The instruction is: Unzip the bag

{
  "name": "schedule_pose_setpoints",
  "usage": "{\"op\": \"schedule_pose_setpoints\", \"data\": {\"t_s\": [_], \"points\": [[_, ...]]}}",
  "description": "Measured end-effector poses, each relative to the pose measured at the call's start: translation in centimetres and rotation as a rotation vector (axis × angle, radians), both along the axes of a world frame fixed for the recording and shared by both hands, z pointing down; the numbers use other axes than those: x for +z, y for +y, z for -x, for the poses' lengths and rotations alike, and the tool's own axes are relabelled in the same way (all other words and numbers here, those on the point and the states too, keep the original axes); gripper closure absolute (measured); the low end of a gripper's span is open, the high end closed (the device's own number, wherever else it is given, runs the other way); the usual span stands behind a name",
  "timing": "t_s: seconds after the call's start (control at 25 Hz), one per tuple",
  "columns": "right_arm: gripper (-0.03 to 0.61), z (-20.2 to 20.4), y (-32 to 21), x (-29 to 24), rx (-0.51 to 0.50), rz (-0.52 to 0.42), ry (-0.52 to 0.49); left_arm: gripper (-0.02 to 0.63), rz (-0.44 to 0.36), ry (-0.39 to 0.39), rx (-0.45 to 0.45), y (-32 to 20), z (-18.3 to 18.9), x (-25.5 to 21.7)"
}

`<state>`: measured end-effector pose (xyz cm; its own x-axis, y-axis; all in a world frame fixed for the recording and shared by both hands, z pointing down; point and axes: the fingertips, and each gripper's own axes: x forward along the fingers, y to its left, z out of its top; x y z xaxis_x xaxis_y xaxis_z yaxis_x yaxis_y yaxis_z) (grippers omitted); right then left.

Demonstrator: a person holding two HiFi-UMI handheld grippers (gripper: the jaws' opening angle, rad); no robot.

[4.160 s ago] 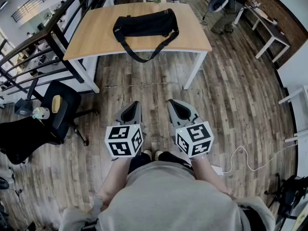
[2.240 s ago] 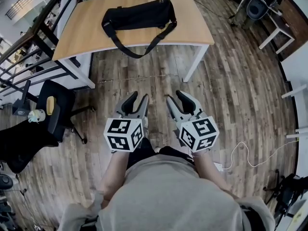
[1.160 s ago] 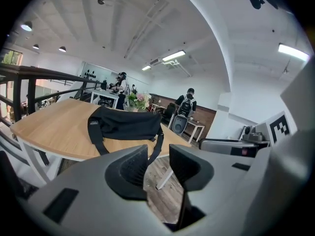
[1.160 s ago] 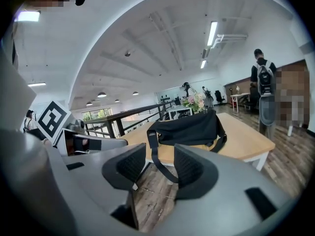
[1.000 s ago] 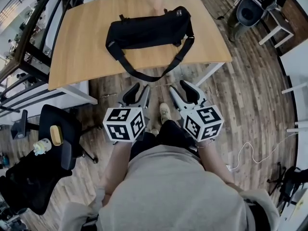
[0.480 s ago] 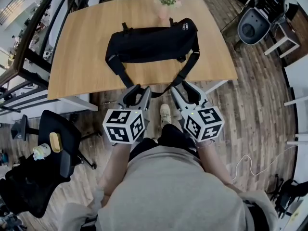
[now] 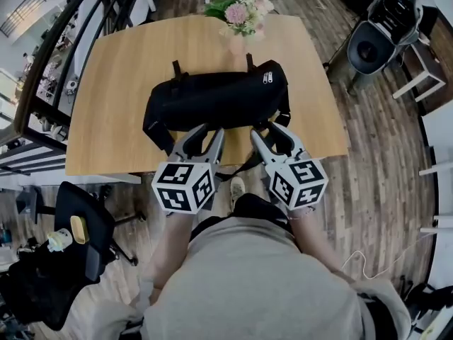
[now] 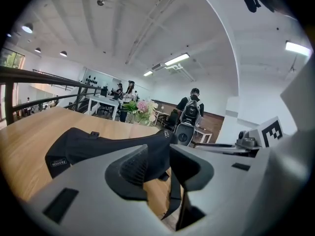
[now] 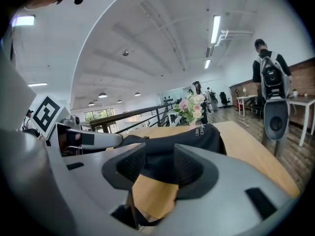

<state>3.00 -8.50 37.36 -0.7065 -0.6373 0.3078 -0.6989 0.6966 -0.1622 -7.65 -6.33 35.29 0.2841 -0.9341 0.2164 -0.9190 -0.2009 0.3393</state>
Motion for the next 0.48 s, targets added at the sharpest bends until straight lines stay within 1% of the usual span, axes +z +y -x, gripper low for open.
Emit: {"op": "schedule_pose_setpoints", "data": {"t_s": [0.16, 0.32, 0.48], "points": [[0.402, -0.3, -4.4, -0.2, -0.017, -0.001, -0.001, 0.474, 0.013, -0.002, -0.016, -3.8, -0.4, 0.2], [0.402, -0.9, -8.5, -0.3, -0.023, -0.003, -0.009, 0.474, 0.015, -0.013, -0.002, -7.5, -1.3, 0.1], [0.402, -1.5, -11.4, 0.1, -0.024, 0.006, -0.014, 0.474, 0.027, -0.013, 0.008, -10.1, -2.5, 0.4]]}}
